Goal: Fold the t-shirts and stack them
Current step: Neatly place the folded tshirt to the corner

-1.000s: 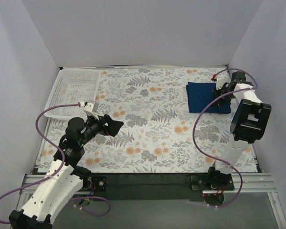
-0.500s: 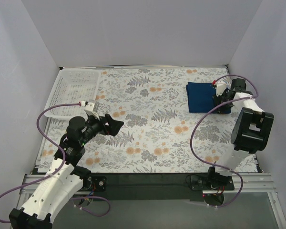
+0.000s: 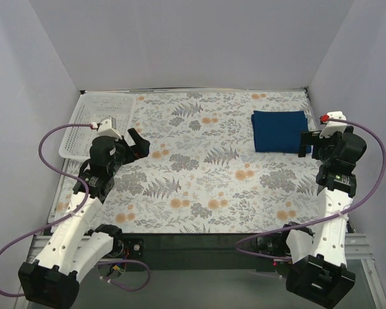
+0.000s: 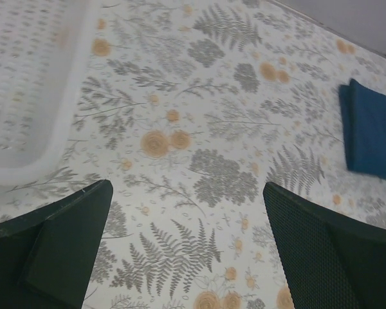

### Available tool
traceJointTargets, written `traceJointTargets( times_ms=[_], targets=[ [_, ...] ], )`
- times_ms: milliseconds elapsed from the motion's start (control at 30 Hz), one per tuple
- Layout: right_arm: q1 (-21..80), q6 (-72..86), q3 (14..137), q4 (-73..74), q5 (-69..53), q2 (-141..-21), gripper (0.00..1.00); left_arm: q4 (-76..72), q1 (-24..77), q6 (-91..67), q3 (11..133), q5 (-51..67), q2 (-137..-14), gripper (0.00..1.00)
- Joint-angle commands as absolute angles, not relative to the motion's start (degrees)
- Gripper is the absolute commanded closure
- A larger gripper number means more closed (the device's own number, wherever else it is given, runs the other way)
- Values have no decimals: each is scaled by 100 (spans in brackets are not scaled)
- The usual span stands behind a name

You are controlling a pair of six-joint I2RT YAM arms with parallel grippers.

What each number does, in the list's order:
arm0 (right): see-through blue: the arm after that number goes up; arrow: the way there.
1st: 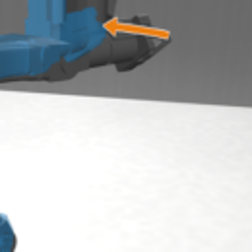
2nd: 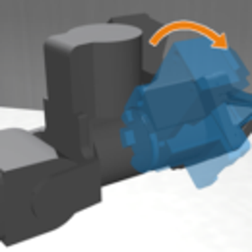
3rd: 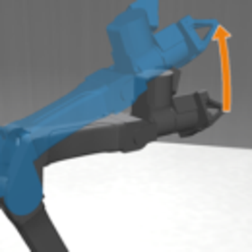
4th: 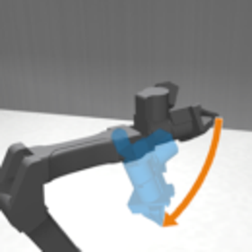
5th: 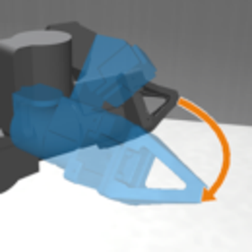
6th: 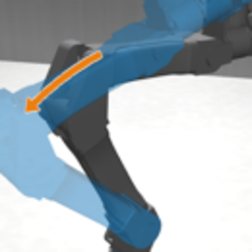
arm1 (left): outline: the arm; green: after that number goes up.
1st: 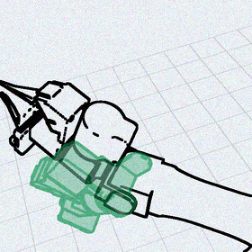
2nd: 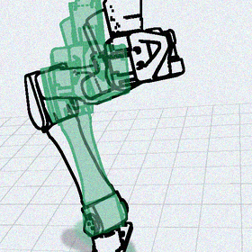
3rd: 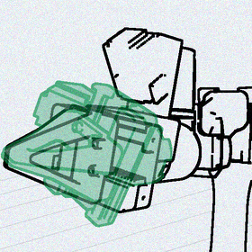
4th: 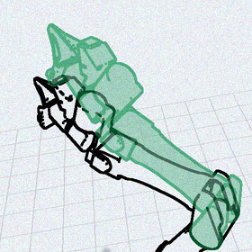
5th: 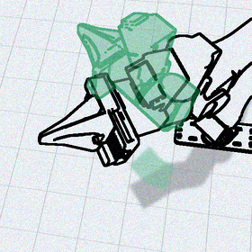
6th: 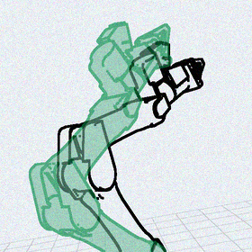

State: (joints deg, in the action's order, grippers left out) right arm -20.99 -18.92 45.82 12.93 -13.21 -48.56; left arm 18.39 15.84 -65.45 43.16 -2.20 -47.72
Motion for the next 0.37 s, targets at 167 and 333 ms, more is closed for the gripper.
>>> traceJointTargets(
  times_ms=[167, 333],
  targets=[
    [-2109, -721, 4474, 1345, 402, -4491, 2, 2066, 1178, -6249, 4036, -888, -4211, 2],
    [-2109, -738, 4439, 1354, 458, -4456, 2, 1925, 1178, -6126, 3709, -721, -3771, 2]
  ],
)
